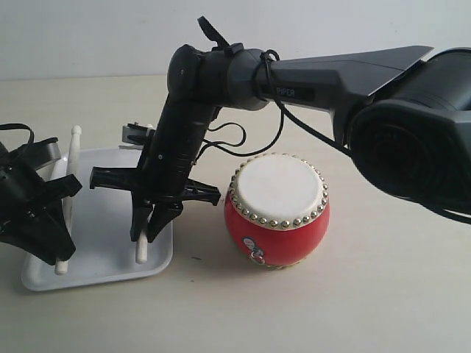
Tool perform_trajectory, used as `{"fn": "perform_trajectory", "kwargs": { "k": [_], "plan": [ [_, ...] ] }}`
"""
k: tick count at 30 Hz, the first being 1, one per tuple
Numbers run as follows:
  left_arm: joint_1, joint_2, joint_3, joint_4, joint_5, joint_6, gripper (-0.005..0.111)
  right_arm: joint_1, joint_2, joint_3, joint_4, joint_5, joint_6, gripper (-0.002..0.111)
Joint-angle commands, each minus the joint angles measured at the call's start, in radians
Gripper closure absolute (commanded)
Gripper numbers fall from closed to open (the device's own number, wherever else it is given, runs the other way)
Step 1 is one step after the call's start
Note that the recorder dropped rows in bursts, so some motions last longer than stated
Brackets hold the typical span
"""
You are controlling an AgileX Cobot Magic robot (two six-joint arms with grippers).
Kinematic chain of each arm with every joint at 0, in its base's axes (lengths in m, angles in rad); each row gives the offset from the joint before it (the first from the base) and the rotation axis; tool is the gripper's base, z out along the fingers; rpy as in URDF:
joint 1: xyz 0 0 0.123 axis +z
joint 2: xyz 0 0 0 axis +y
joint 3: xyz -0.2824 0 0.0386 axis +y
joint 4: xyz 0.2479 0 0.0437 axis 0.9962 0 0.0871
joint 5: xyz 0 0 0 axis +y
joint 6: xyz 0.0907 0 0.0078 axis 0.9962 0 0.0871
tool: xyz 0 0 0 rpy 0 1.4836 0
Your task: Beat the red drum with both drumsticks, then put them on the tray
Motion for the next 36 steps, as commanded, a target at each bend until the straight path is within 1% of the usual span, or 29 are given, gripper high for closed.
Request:
{"fn": "perform_trajectory", "kwargs": {
  "k": [1, 5, 17, 23, 27, 29, 36],
  "plan": [
    [0.002, -0.001, -0.005, -0.006, 0.003, 0.005, 0.107, 0.002, -0.003, -0.008, -0.005, -0.002, -0.009, 0.108],
    [0.002, -0.001, -0.005, -0.006, 0.003, 0.005, 0.107, 0.002, -0.003, -0.008, -0.005, -0.002, -0.009, 0.108],
    [0.002, 0.002, -0.005, -0.006, -0.054, 0.005, 0.107, 0.002, -0.003, -0.008, -0.042, -0.002, -0.009, 0.108],
    [0.002, 0.039, -0.005, -0.008, -0.032, 0.005, 0.107, 0.002, -0.002, -0.008, -0.067, -0.002, -0.009, 0.108],
    [0.002, 0.037, -0.005, -0.008, -0.042, 0.005, 0.107, 0.002, -0.002, -0.008, -0.072, -0.002, -0.009, 0.108],
    [0.002, 0.039, -0.005, -0.008, -0.047, 0.005, 0.107, 0.002, -0.002, -0.008, -0.085, -0.002, -0.009, 0.106],
    [0.002, 0.039, -0.005, -0.008, -0.055, 0.005, 0.107, 0.002, -0.002, -0.008, -0.089, -0.002, -0.009, 0.087]
  ]
}}
